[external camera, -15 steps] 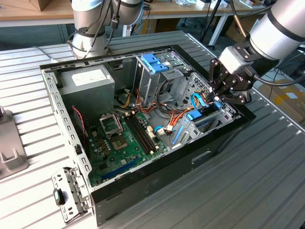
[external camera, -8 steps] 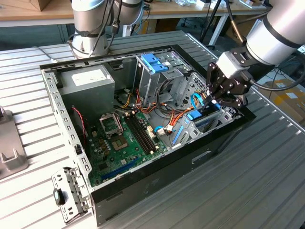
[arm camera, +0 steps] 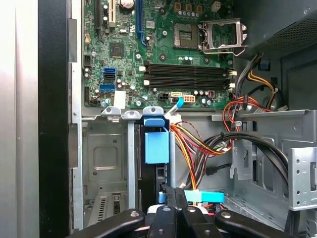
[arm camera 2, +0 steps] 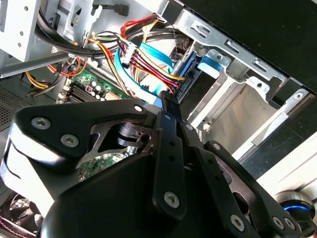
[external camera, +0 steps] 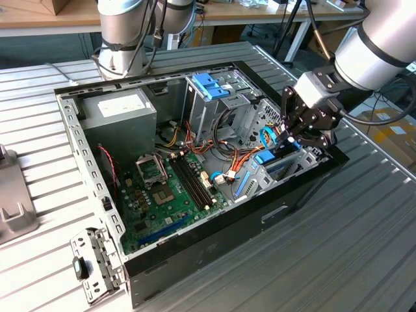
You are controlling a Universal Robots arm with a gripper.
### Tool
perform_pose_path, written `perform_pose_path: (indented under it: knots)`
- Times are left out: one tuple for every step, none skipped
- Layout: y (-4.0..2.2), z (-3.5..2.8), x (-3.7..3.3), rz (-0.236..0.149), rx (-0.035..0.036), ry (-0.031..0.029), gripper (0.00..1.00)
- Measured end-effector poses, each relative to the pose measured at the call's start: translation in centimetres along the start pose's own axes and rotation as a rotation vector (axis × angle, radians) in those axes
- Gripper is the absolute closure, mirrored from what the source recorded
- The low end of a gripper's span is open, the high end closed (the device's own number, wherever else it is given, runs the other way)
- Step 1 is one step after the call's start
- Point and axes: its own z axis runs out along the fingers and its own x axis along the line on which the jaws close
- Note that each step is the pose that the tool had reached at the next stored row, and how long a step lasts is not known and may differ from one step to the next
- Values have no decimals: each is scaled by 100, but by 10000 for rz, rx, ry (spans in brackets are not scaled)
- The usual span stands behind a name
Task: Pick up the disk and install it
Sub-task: 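Insert the second disk wire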
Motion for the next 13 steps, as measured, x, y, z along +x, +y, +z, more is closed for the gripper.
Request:
perform_pose_path:
  knots:
    - [0,-1,0,0,-1,2,89]
    - [-3,-13,-3,0,-1,-7,89]
    - [-6,-28,-5,-1,0,-12,89]
    - [-13,-54,-10,-2,0,-1,89]
    - [-17,-64,-13,0,0,-2,89]
    - [-22,-70,-13,0,0,-3,89]
    - [-30,-78,-15,0,0,-3,89]
    - [-37,-85,-17,-1,0,-1,89]
    - [-47,-94,-19,-1,0,0,89]
    - [-56,-100,-20,0,0,1,89]
    - [-71,-108,-22,0,0,-1,89]
    - [-87,-116,-24,0,-1,-1,89]
    - [-98,-119,-25,0,-1,-3,89]
